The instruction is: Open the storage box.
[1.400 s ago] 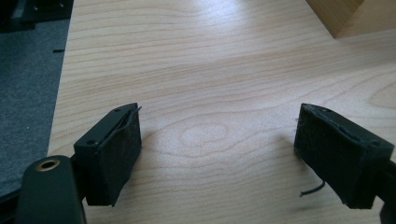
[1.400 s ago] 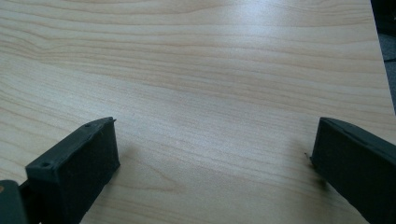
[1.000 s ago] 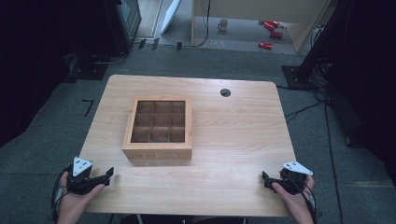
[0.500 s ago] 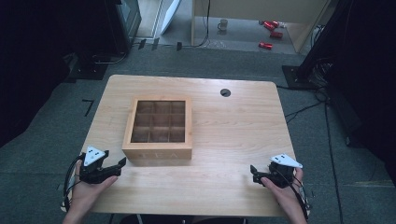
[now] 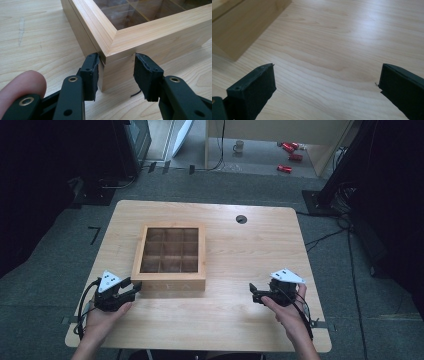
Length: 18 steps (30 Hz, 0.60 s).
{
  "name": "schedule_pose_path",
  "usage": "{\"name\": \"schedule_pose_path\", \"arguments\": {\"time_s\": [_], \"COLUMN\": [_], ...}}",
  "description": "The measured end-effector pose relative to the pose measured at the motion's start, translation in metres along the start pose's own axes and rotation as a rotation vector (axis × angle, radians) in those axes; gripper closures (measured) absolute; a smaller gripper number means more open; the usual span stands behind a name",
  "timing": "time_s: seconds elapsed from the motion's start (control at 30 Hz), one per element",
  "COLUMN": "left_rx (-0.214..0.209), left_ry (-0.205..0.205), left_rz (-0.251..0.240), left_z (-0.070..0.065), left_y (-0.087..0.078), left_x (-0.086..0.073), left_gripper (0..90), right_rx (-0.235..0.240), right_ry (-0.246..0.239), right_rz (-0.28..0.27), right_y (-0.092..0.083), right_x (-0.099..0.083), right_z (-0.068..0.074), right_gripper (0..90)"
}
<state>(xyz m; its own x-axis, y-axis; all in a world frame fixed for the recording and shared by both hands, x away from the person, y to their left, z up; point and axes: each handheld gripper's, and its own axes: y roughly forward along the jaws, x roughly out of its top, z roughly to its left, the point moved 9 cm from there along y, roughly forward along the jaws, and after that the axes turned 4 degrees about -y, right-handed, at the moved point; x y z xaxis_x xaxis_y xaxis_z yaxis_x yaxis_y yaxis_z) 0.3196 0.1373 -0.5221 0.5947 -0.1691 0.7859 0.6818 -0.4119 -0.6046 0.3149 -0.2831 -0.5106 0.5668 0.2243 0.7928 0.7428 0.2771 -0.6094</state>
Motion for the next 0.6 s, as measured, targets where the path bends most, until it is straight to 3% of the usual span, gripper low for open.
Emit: {"name": "schedule_pose_path", "arguments": {"time_s": [0.2, 0.23, 0.43, 0.6], "left_rx": [-0.012, -0.012, -0.015, -0.010], "left_ry": [-0.011, -0.008, -0.008, -0.002], "left_rz": [0.006, 0.006, 0.009, 0.008], "left_z": [0.002, 0.003, 0.003, 0.003], "left_y": [0.000, 0.000, 0.000, -0.001], "left_x": [-0.001, -0.001, -0.001, -0.001], "left_gripper": [59.3, 59.3, 61.0, 61.6], "right_rx": [0.026, 0.039, 0.061, 0.102], "right_ry": [-0.032, -0.050, -0.069, -0.094], "right_rz": [-0.012, -0.019, -0.027, -0.042], "right_y": [0.008, 0.010, 0.017, 0.025], "right_x": [0.018, 0.026, 0.042, 0.056], "right_z": [0.019, 0.029, 0.047, 0.072], "right_gripper": [0.4, 0.4, 0.4, 0.4]}}
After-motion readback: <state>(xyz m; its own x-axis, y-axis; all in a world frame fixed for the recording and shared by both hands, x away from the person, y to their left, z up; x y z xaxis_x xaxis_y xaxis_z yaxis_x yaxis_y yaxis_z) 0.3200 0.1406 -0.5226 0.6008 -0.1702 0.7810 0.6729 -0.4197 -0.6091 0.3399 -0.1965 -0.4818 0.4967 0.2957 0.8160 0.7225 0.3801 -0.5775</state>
